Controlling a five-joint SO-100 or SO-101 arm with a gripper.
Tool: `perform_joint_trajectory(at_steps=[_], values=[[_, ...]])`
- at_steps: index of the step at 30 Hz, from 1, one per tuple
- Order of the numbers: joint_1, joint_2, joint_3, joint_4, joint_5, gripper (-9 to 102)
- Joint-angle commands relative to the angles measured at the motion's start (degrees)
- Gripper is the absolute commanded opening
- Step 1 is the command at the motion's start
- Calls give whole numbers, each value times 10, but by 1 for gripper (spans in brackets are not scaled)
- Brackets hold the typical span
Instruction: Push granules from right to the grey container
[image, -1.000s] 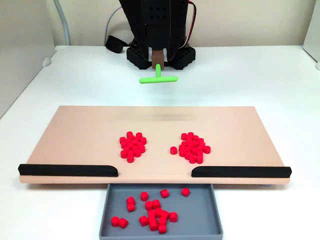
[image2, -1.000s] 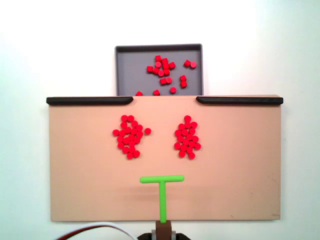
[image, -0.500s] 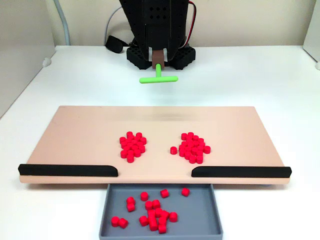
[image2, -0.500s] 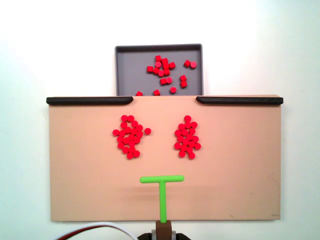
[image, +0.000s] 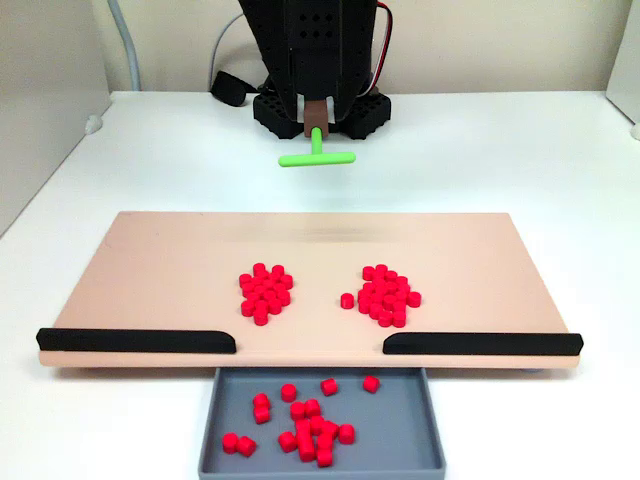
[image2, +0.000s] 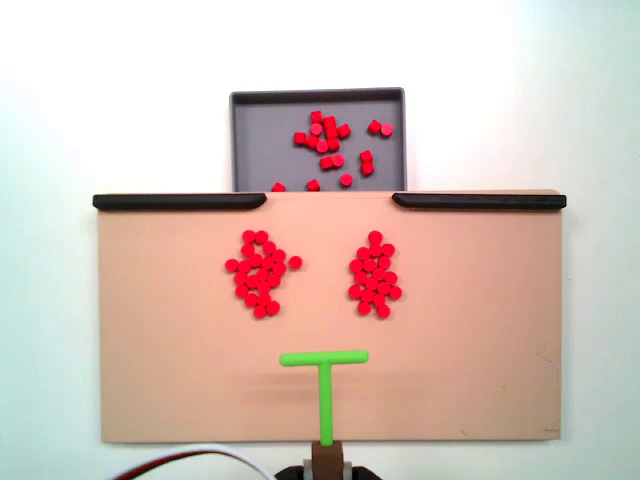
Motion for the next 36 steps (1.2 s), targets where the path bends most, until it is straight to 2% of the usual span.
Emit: perform_joint_trajectory(at_steps=[1, 27, 32, 36], values=[[2, 20, -5, -2, 3, 0], [9, 18, -5, -2, -11, 0], [25, 23, -5, -2, -92, 0], [79, 24, -15, -2, -229, 0]])
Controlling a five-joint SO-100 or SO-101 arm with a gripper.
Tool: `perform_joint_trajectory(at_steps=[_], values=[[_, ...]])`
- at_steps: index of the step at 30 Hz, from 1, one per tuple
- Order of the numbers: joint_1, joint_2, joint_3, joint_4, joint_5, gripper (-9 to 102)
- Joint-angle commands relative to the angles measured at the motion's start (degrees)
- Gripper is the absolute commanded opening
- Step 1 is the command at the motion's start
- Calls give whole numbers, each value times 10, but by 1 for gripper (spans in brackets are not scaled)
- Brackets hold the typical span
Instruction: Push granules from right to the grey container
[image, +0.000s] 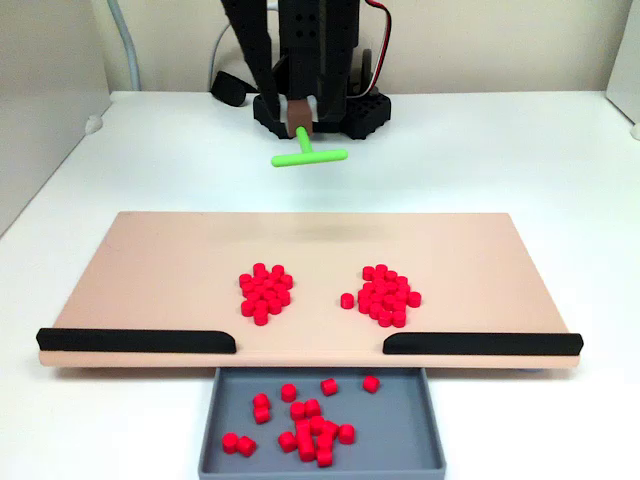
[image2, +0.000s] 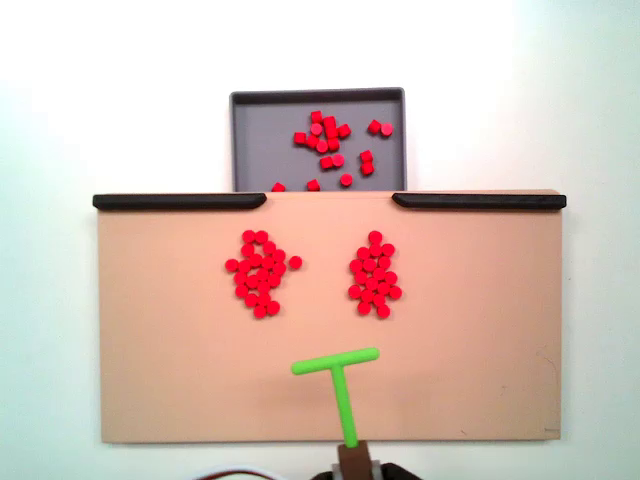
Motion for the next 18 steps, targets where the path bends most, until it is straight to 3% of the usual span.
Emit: perform_joint_trajectory(at_steps=[1, 11, 18], values=[[52, 23, -16, -2, -146, 0], [229, -108, -134, -2, -737, 0], [246, -239, -261, 4, -948, 0]])
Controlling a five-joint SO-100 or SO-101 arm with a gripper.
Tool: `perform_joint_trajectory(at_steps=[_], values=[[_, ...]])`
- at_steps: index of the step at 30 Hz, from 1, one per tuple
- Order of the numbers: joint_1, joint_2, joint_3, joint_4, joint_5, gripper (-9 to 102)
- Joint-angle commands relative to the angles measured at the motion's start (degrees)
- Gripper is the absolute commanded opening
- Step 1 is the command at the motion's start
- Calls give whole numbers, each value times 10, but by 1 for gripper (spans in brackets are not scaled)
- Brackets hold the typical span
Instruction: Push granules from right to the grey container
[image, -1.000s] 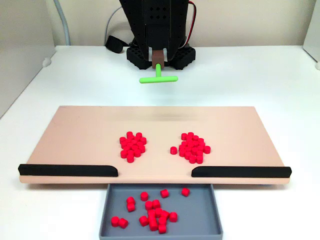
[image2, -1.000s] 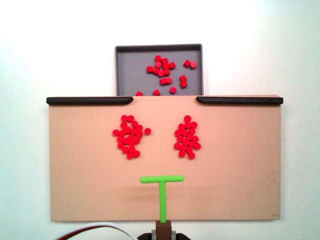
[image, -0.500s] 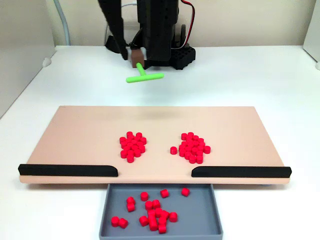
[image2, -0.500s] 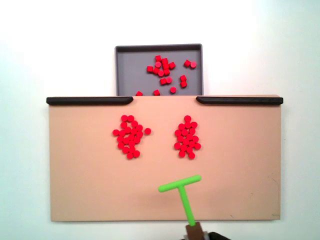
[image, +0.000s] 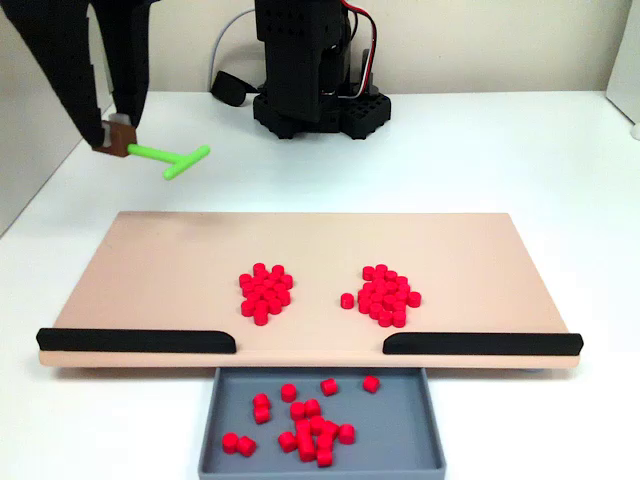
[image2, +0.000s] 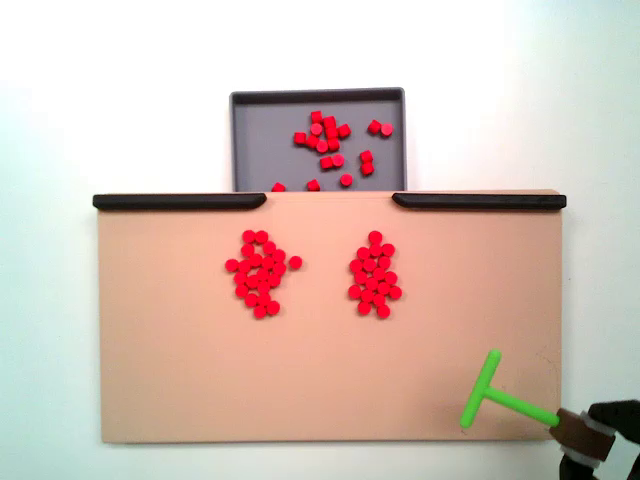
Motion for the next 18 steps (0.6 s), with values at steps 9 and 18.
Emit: perform_joint_trajectory(at_steps=[9, 18], values=[[-10, -151, -176, 6, -368, 0], [-47, -185, -188, 0, -384, 0]])
